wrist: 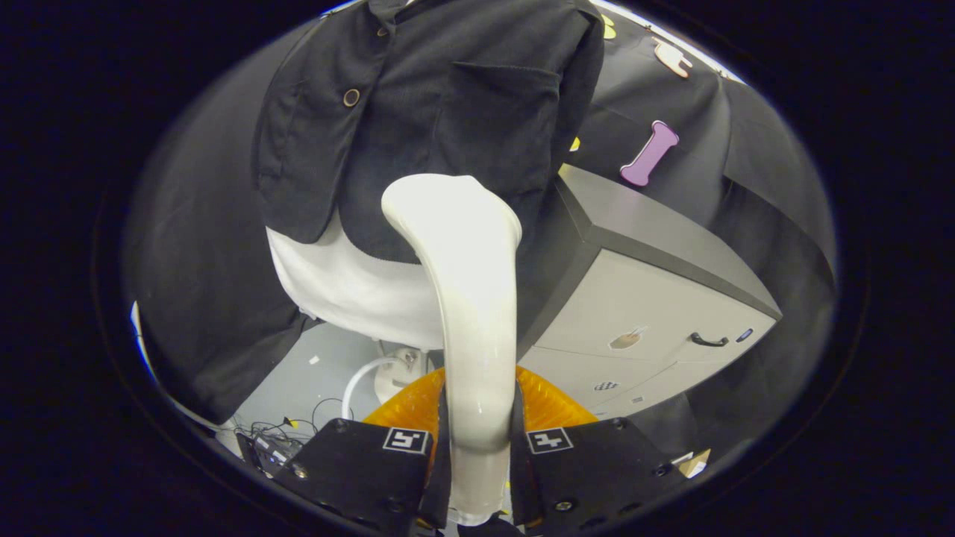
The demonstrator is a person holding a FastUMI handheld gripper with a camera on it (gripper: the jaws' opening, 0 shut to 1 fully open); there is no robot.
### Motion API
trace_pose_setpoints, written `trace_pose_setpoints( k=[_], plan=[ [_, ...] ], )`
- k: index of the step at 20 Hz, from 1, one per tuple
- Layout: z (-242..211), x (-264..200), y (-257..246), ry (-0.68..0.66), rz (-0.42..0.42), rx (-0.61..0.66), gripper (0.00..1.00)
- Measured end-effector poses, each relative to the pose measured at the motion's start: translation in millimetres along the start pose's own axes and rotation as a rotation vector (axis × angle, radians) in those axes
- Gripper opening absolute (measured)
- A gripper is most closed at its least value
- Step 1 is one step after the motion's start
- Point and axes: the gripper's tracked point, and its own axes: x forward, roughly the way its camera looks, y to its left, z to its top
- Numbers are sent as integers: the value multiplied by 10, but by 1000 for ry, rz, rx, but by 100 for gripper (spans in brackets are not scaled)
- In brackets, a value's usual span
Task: Iron the clothes twice with a garment steamer, once on the left side and once on the right side.
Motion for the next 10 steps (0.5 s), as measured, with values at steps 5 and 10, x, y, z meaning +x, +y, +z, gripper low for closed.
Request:
trace_pose_setpoints(
  k=[5, 10],
  plan=[
    [256, -257, 34, -49, 14, 9, 34],
    [859, -780, 145, -164, 32, 32, 34]
  ],
)
